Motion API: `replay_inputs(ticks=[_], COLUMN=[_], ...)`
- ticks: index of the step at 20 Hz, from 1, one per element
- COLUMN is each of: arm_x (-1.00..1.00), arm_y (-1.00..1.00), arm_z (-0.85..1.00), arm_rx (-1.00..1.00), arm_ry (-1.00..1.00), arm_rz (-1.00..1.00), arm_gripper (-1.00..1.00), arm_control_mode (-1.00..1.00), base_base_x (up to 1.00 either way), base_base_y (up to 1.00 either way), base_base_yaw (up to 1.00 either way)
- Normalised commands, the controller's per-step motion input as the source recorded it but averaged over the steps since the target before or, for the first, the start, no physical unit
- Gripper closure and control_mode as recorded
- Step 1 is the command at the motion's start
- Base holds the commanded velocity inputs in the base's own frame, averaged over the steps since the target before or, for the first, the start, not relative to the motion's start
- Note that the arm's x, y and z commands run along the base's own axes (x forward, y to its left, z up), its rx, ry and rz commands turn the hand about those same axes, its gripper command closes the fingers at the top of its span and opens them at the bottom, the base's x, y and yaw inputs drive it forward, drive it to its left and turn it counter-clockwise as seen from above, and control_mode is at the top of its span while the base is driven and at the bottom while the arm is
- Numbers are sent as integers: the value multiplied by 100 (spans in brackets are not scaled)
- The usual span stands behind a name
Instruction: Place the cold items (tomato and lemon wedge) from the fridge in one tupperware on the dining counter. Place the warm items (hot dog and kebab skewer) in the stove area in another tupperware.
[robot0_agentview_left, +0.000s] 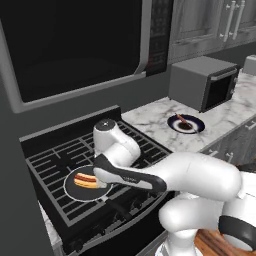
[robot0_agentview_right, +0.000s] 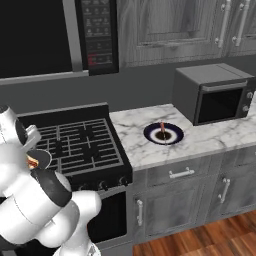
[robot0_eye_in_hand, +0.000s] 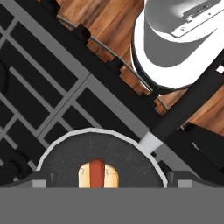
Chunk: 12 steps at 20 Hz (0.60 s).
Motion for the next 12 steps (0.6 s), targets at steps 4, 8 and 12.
replay_inputs(ticks=[4, 8, 12], arm_x=[21, 42, 61], arm_y=[27, 10, 2], arm_z=[-45, -34, -37], arm_rx=[1, 0, 0], arm_ry=[8, 4, 3], arm_rz=[6, 1, 0], arm_gripper=[-100, -100, -100], arm_control_mode=[-100, -100, -100], base_base_x=[0, 0, 0], base_base_y=[0, 0, 0], base_base_yaw=[0, 0, 0])
